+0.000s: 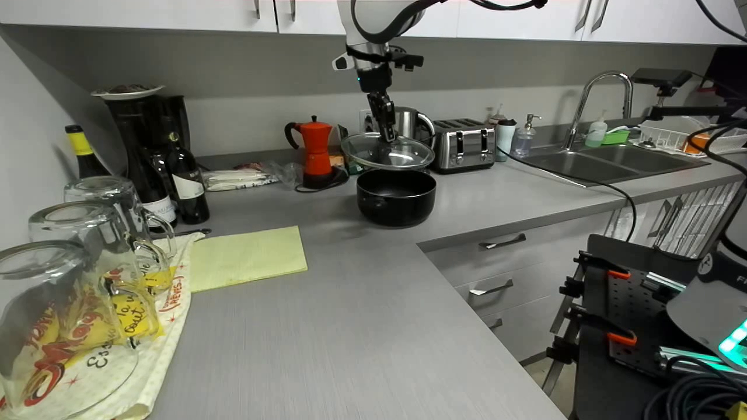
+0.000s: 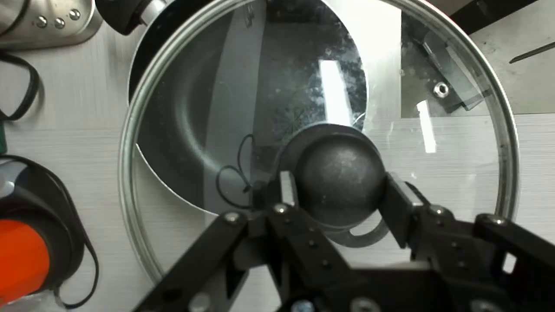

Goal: Put the lid on the pot

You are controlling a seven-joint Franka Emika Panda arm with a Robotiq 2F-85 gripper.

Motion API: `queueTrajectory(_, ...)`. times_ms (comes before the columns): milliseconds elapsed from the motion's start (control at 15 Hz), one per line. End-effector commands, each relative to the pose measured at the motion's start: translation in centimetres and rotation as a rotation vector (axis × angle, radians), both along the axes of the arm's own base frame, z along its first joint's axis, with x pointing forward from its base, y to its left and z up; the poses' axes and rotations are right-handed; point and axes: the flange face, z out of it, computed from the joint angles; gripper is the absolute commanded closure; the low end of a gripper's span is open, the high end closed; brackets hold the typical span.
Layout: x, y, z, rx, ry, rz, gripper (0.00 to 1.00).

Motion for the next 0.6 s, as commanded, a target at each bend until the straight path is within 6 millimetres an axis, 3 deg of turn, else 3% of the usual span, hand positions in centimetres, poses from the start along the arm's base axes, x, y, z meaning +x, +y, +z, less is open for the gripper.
queueTrajectory(0, 1.2, -2.1, 0.4, 0.01, 0.002, -0.073, 0.75)
queueTrajectory(533, 3.1, -5.2, -3.2, -0.001, 0.026, -0.187, 0.75)
